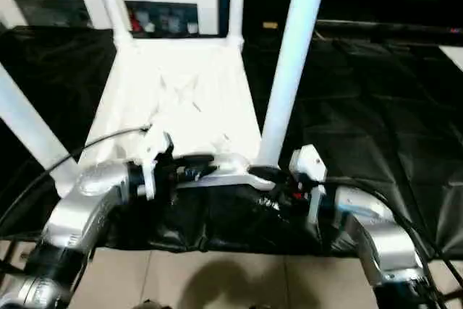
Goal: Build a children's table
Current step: Rotate table base
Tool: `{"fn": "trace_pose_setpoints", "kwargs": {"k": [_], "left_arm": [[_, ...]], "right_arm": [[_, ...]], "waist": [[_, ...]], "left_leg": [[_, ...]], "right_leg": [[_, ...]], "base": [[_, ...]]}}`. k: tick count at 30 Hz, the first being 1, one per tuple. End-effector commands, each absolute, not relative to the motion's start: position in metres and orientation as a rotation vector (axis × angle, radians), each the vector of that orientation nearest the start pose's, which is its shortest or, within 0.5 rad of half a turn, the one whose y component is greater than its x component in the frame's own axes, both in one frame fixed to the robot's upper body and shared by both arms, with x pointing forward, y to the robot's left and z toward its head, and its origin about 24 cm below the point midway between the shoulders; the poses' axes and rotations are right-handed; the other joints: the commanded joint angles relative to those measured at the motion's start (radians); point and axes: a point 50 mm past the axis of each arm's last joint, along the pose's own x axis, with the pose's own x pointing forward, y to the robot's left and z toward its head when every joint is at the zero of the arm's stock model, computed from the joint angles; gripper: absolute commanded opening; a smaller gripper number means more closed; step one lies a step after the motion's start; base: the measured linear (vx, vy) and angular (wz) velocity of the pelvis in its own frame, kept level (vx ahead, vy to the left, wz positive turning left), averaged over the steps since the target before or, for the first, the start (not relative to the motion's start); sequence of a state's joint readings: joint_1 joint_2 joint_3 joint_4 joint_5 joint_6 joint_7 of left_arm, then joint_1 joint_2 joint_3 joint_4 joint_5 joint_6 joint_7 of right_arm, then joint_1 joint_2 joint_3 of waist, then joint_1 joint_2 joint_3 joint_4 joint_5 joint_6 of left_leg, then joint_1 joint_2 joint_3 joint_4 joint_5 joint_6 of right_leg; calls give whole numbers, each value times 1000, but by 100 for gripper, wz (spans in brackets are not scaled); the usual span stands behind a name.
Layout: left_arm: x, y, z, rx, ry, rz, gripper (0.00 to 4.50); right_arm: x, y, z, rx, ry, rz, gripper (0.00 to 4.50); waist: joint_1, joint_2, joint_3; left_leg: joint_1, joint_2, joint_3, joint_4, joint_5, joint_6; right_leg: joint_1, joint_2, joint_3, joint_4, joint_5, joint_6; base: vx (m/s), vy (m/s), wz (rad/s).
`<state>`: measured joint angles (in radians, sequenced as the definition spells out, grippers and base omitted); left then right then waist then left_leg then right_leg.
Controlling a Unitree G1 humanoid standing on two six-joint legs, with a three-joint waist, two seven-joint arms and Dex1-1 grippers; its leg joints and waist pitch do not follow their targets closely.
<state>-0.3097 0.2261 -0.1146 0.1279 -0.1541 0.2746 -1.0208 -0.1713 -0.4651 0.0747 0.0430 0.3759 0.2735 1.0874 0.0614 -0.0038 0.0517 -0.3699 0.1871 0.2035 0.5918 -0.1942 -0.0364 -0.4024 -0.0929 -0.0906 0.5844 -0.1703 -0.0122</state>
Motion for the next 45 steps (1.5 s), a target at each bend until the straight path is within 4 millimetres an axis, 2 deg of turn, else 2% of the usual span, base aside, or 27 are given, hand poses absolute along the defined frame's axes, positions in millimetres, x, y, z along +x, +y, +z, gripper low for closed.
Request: {"fn": "trace_pose_setpoints", "kwargs": {"k": [1, 2, 3, 5, 6, 8, 9, 11, 12, 14, 16, 20, 22, 23, 24, 25, 28, 30, 33, 34, 35, 36, 37, 40, 41, 42, 45], "left_arm": [[252, 124, 75, 49, 217, -1203, 158], [252, 124, 75, 49, 217, -1203, 158], [241, 129, 74, 42, 243, -1225, 179], [235, 131, 74, 34, 262, -1234, 184], [228, 136, 74, 27, 282, -1238, 192], [215, 150, 70, 29, 324, -1218, 202], [215, 150, 70, 29, 324, -1218, 214], [210, 159, 68, 41, 344, -1204, 224], [206, 167, 68, 47, 363, -1184, 231], [201, 176, 70, 57, 394, -1168, 257], [198, 184, 70, 69, 428, -1171, 267], [193, 194, 70, 91, 456, -1167, 297], [190, 210, 73, 141, 456, -1128, 314], [190, 216, 74, 155, 454, -1110, 314], [191, 221, 75, 163, 452, -1094, 328], [191, 222, 76, 165, 451, -1089, 344], [199, 240, 82, 163, 415, -1028, 353], [211, 256, 86, 134, 326, -950, 379], [221, 258, 90, 90, 231, -917, 399], [225, 256, 92, 71, 196, -919, 407], [234, 249, 98, 39, 135, -936, 407], [240, 244, 101, 25, 108, -944, 426], [245, 239, 102, 13, 91, -954, 432], [256, 230, 105, 6, 54, -978, 446], [261, 226, 106, -1, 38, -986, 446], [266, 222, 107, -7, 22, -997, 446], [275, 212, 109, -21, -5, -1040, 446]], "right_arm": [[272, -166, 63, -65, 223, 1101, 293], [272, -166, 63, -65, 223, 1101, 293], [280, -167, 61, -80, 226, 1053, 293], [286, -168, 60, -94, 225, 1013, 293], [292, -170, 59, -116, 225, 970, 293], [307, -175, 59, -150, 226, 854, 293], [307, -175, 59, -150, 226, 854, 293], [315, -178, 60, -166, 220, 801, 293], [322, -180, 61, -175, 223, 749, 293], [333, -184, 61, -206, 216, 676, 293], [341, -188, 60, -209, 226, 602, 293], [352, -197, 61, -224, 223, 478, 293], [359, -211, 62, -213, 205, 319, 293], [360, -215, 62, -208, 201, 287, 293], [360, -217, 62, -205, 197, 271, 293], [361, -217, 62, -205, 196, 267, 293], [356, -214, 58, -187, 190, 334, 293], [351, -211, 55, -172, 183, 403, 293], [345, -210, 50, -183, 191, 428, 293], [343, -210, 48, -190, 195, 435, 293], [338, -213, 44, -199, 215, 428, 293], [335, -215, 41, -199, 229, 415, 293], [333, -218, 39, -198, 245, 400, 293], [327, -223, 35, -202, 274, 377, 293], [325, -225, 33, -214, 283, 368, 293], [323, -226, 32, -226, 291, 368, 293], [319, -226, 28, -244, 308, 377, 293]], "waist": [[-4, -24, -58], [-9, -19, -59], [-13, -19, -59], [-18, -19, -53], [-14, -26, -52], [-14, -23, -48], [-16, -29, -45], [-16, -27, -46], [-17, -32, -45], [-24, -32, -45], [-26, -30, -44], [-26, -31, -49], [-24, -26, -51], [-24, -28, -54], [-20, -27, -55], [-18, -25, -55], [-14, -22, -58], [-14, -21, -57], [-10, -26, -58], [-8, -10, -58], [-10, -16, -58], [-4, -16, -57], [2, -1, -57], [1, -17, -57], [2, -9, -56], [0, -13, -54], [0, -11, -58]], "left_leg": [[0, 62, -31, -79, -162, 59], [-3, 62, -33, -79, -157, 54], [13, 60, -26, -74, -167, 49], [15, 56, -23, -76, -191, 39], [19, 56, -21, -75, -211, 31], [19, 56, -23, -77, -239, 16], [15, 54, -25, -81, -250, 7], [26, 54, -22, -79, -273, -5], [25, 52, -22, -79, -283, -10], [16, 51, -28, -83, -282, -19], [28, 49, -24, -79, -306, -26], [22, 49, -24, -78, -278, -28], [24, 49, -22, -76, -259, -27], [20, 46, -21, -75, -242, -24], [27, 46, -15, -71, -227, -19], [25, 45, -16, -71, -219, -17], [19, 44, -18, -71, -194, -5], [19, 38, -15, -69, -204, 11], [19, 44, -19, -72, -207, -1], [21, 44, -21, -72, -215, -7], [23, 46, -19, -72, -233, -12], [26, 46, -17, -73, -243, -20], [32, 46, -18, -72, -254, -27], [22, 44, -20, -75, -265, -32], [23, 43, -21, -73, -272, -32], [21, 41, -20, -74, -275, -32], [19, 41, -24, -71, -271, -33]], "right_leg": [[51, -72, 55, -55, -261, -207], [52, -71, 53, -50, -261, -209], [40, -65, 53, -55, -263, -212], [38, -59, 56, -61, -285, -209], [34, -61, 57, -63, -314, -205], [33, -60, 58, -67, -359, -188], [33, -60, 58, -70, -387, -177], [27, -54, 60, -74, -395, -161], [26, -55, 60, -74, -393, -166], [32, -56, 57, -68, -404, -164], [23, -51, 59, -70, -398, -168], [29, -51, 60, -59, -346, -178], [27, -50, 61, -54, -297, -192], [34, -48, 60, -51, -276, -192], [28, -44, 61, -48, -236, -197], [31, -43, 61, -45, -220, -200], [40, -42, 60, -36, -168, -208], [41, -41, 62, -42, -165, -210], [46, -46, 62, -38, -167, -222], [45, -48, 62, -37, -170, -227], [42, -45, 62, -40, -177, -232], [42, -44, 63, -41, -193, -227], [38, -44, 63, -42, -196, -227], [47, -45, 62, -44, -223, -211], [45, -48, 63, -46, -249, -203], [46, -47, 63, -52, -270, -194], [47, -51, 62, -52, -297, -184]], "base": [[0, 0, 0], [0, 0, 0], [0, 0, 0], [0, 0, 0], [0, 0, 0], [0, 0, 0], [0, 0, 0], [0, 0, 0], [0, 0, 0], [0, 0, 0], [0, 0, 0], [0, 0, 0], [0, 0, 0], [0, 0, 0], [0, 0, 0], [0, 0, 0], [0, 0, 0], [0, 0, 0], [0, 0, 0], [0, 0, 0], [0, 0, 0], [0, 0, 0], [0, 0, 0], [0, 0, 0], [0, 0, 0], [0, 0, 0], [0, 0, 0]]}}
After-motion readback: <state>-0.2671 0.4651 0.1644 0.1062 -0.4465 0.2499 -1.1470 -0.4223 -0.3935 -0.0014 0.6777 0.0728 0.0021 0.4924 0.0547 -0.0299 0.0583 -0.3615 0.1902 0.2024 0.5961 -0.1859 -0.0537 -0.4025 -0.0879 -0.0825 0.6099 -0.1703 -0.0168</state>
